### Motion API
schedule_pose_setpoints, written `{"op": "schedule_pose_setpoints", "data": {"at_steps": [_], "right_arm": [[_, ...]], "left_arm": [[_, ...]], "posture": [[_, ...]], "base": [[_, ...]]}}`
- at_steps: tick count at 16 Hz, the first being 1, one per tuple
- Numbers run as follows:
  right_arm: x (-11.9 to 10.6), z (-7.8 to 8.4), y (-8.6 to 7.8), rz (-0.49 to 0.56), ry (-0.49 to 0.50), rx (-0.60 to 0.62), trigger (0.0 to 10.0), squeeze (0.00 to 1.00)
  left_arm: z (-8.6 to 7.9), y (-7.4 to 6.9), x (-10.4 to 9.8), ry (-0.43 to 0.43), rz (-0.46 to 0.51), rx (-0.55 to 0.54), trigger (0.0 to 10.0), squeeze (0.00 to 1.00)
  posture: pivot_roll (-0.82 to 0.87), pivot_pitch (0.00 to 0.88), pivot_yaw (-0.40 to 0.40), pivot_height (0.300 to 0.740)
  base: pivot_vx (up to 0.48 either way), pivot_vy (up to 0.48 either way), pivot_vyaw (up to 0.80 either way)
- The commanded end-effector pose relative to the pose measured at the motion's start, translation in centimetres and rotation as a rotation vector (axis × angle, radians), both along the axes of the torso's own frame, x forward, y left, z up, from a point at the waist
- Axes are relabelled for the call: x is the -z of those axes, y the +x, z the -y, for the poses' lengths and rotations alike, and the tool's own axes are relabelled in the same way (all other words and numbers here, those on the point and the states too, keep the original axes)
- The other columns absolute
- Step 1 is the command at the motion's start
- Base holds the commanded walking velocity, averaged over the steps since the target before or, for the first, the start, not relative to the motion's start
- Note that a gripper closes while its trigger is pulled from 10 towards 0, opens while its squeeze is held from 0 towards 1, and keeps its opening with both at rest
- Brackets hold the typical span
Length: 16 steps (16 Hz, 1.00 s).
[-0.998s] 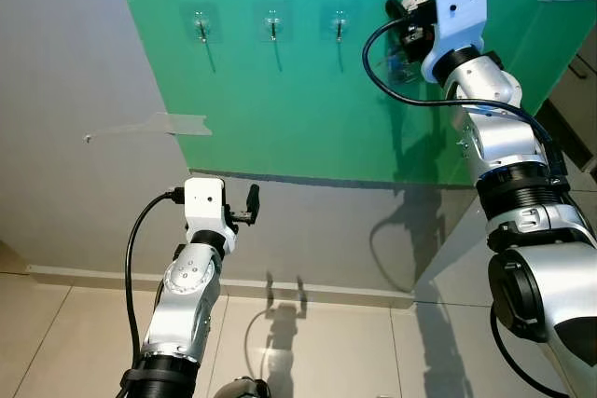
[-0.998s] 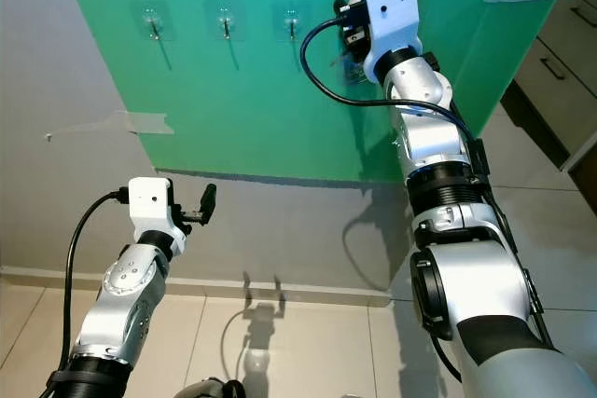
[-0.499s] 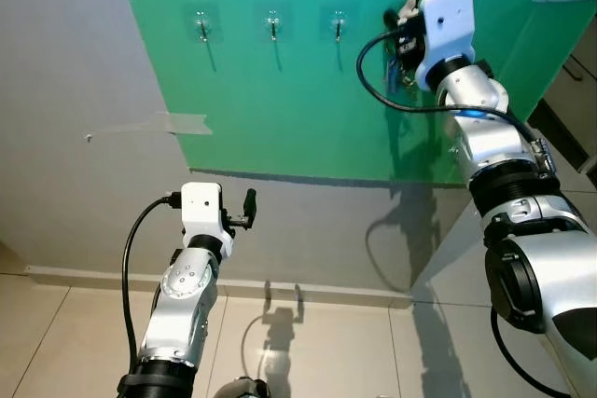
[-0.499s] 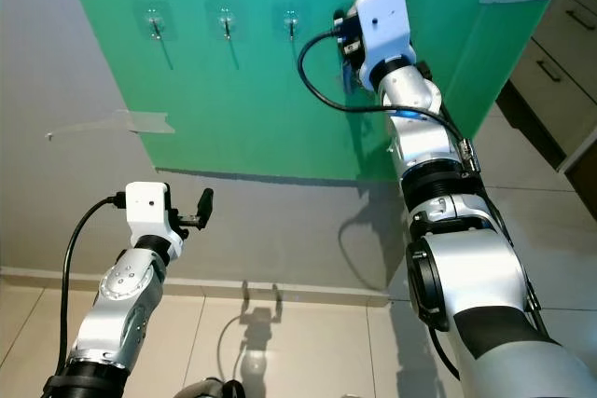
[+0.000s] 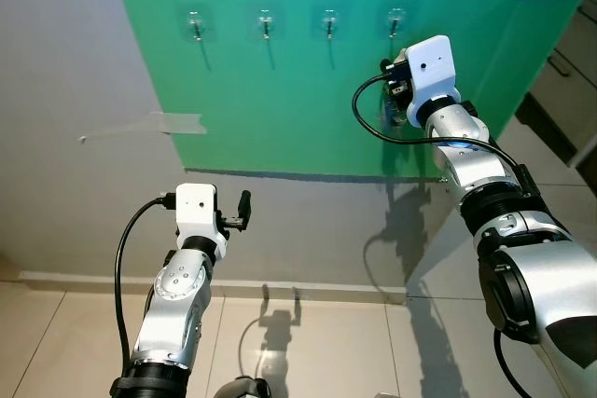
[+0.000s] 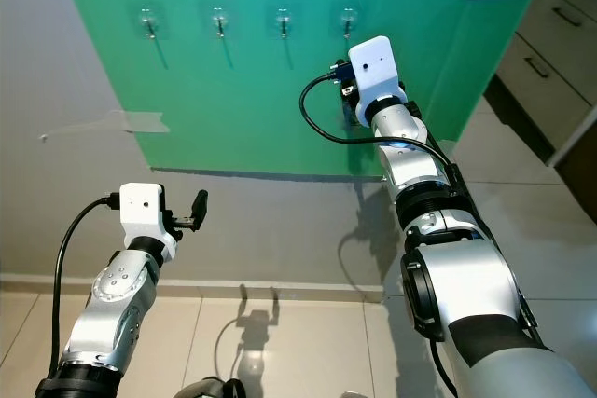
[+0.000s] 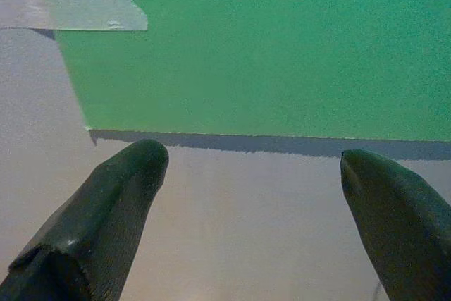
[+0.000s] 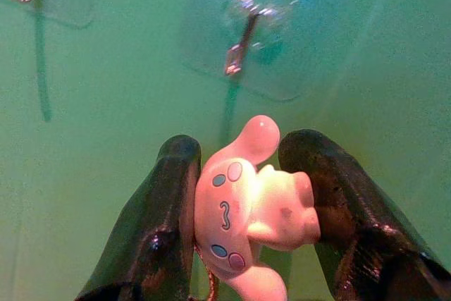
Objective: Hang keys on a hook
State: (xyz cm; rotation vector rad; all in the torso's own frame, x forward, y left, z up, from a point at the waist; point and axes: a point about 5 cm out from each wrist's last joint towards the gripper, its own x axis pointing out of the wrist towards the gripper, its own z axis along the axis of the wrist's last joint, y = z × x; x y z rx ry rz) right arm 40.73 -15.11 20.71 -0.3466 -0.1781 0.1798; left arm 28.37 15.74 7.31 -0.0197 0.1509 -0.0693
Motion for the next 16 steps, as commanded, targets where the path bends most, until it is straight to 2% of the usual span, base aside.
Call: {"op": "schedule_pose_setpoints", "data": {"at_steps": [1,7,16], "right_arm": [[-1.2,-0.1,0.2,0.047,0.009,0.0,10.0,0.0],[-5.1,-1.1,0.4,0.178,-0.004,-0.049,10.0,0.0],[-8.4,-2.3,0.4,0.264,0.05,-0.098,10.0,0.0]], "left_arm": [[0.0,0.0,-0.2,0.01,0.003,0.008,10.0,0.0],[0.0,0.1,-0.3,0.007,0.003,0.003,10.0,0.0],[-0.1,-0.1,-0.3,0.007,0.004,-0.002,10.0,0.0]], "posture": [[-0.03,0.0,0.049,0.74],[-0.03,0.0,0.041,0.74],[-0.02,0.0,0.038,0.74]], "base": [[0.0,0.0,0.0],[0.0,0.0,0.0],[0.0,0.0,0.0]]}}
